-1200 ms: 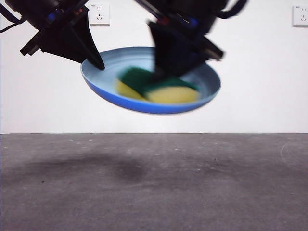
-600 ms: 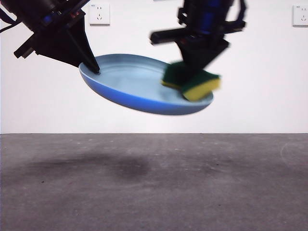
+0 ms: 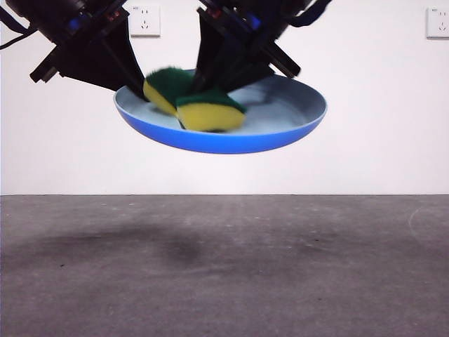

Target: Pick up the plate,pick up the cloth,clean the plate with the cloth

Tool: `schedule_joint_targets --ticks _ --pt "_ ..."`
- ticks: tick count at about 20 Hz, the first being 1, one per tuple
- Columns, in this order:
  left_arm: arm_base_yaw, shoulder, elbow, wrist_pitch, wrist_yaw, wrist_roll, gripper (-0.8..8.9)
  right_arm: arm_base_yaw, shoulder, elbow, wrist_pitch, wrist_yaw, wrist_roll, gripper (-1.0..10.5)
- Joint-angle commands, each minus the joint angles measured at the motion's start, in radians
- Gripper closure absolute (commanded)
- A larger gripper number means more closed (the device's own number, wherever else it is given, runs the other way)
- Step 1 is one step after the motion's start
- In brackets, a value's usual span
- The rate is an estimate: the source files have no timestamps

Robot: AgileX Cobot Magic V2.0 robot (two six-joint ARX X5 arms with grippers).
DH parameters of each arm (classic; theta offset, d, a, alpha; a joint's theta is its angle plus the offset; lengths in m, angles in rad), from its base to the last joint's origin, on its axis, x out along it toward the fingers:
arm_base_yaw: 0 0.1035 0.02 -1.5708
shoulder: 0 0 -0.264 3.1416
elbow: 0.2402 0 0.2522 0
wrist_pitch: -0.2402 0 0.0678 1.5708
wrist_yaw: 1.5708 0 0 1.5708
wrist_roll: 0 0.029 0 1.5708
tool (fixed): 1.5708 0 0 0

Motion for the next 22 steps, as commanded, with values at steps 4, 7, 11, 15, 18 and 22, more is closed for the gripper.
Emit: schedule_joint_targets --ticks 4,7,11,15,18,22 --pt "0.004 0.000 0.002 0.000 -0.222 0.043 8.21 0.002 -0.025 -0.006 -0.208 0.360 -0.012 9.6" --pt "0.005 0.035 0.002 -0.016 -0.332 0.091 8.21 0.002 -0.117 -0.006 -0.167 0.402 -0.012 9.6" --pt "0.035 0.113 0.002 0.002 -0.399 0.138 8.21 0.001 -0.212 -0.006 -0.132 0.403 -0.012 9.6" --pt "0.066 0.220 0.002 0.032 -0.394 0.139 8.21 0.001 -0.302 -0.006 -0.127 0.404 -0.012 9.6" --pt "0.087 0.308 0.002 0.055 -0.394 0.139 8.18 0.001 -0.348 -0.006 -0.129 0.433 -0.012 9.6" --pt "0.096 0.396 0.002 0.049 -0.391 0.138 8.12 -0.006 -0.367 -0.006 -0.129 0.480 -0.012 9.6"
